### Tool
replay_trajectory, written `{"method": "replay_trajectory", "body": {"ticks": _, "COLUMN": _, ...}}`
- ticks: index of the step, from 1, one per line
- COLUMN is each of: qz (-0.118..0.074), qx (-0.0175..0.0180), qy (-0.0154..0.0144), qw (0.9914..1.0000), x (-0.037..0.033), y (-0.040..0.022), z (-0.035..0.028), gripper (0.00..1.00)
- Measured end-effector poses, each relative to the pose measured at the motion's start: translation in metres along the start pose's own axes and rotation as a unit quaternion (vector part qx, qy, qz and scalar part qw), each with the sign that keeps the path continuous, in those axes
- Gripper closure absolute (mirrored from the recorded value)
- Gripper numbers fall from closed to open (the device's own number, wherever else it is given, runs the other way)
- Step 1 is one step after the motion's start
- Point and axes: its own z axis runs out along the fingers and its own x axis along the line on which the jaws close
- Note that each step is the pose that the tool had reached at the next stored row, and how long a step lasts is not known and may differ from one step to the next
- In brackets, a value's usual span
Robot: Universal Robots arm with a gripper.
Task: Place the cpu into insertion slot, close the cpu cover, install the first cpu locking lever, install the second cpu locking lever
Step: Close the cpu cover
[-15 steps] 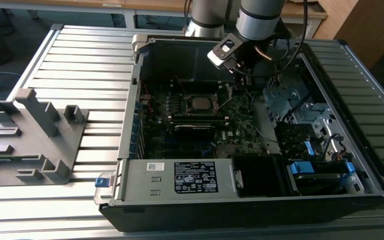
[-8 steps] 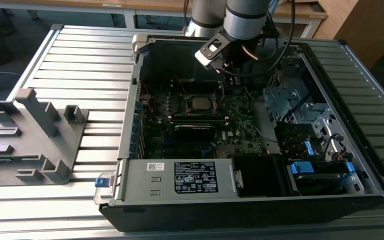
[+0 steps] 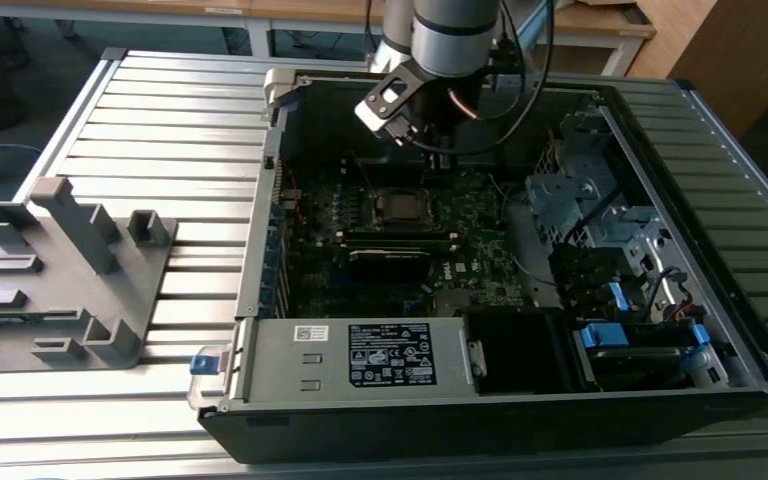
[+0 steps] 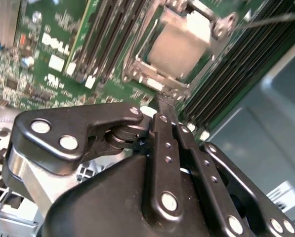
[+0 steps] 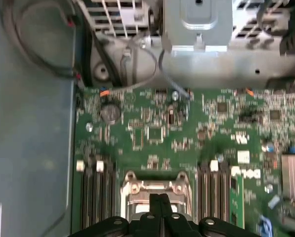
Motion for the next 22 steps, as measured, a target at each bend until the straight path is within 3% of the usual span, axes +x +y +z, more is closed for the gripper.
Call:
{"method": "replay_trajectory", "body": {"ticks": 1, "qz": 0.0, "qx": -0.0004, "qy": 0.0, "qw": 1.0, "x": 0.0, "y": -0.0026, "z": -0.0001, "gripper": 0.89}}
{"method": "replay_trajectory", "body": {"ticks": 6, "qz": 0.0, "qx": -0.0004, "qy": 0.0, "qw": 1.0, "x": 0.0, "y": -0.003, "z": -0.0001, "gripper": 0.89}}
{"method": "replay_trajectory", "body": {"ticks": 8, "qz": 0.0, "qx": 0.0067, "qy": 0.0001, "qw": 0.99998, "x": -0.0001, "y": -0.003, "z": 0.0004, "gripper": 0.89}}
{"method": "replay_trajectory", "body": {"ticks": 11, "qz": 0.001, "qx": 0.024, "qy": -0.0002, "qw": 0.99971, "x": -0.0001, "y": -0.0031, "z": 0.0015, "gripper": 0.89}}
{"method": "replay_trajectory", "body": {"ticks": 12, "qz": 0.001, "qx": 0.0277, "qy": -0.0002, "qw": 0.99962, "x": -0.0001, "y": -0.0031, "z": 0.0017, "gripper": 0.89}}
{"method": "replay_trajectory", "body": {"ticks": 17, "qz": 0.0, "qx": 0.0278, "qy": -0.0003, "qw": 0.99961, "x": -0.0001, "y": -0.0032, "z": 0.0018, "gripper": 0.89}}
{"method": "replay_trajectory", "body": {"ticks": 22, "qz": -0.036, "qx": 0.0285, "qy": 0.001, "qw": 0.99896, "x": -0.0001, "y": -0.0038, "z": 0.0036, "gripper": 0.89}}
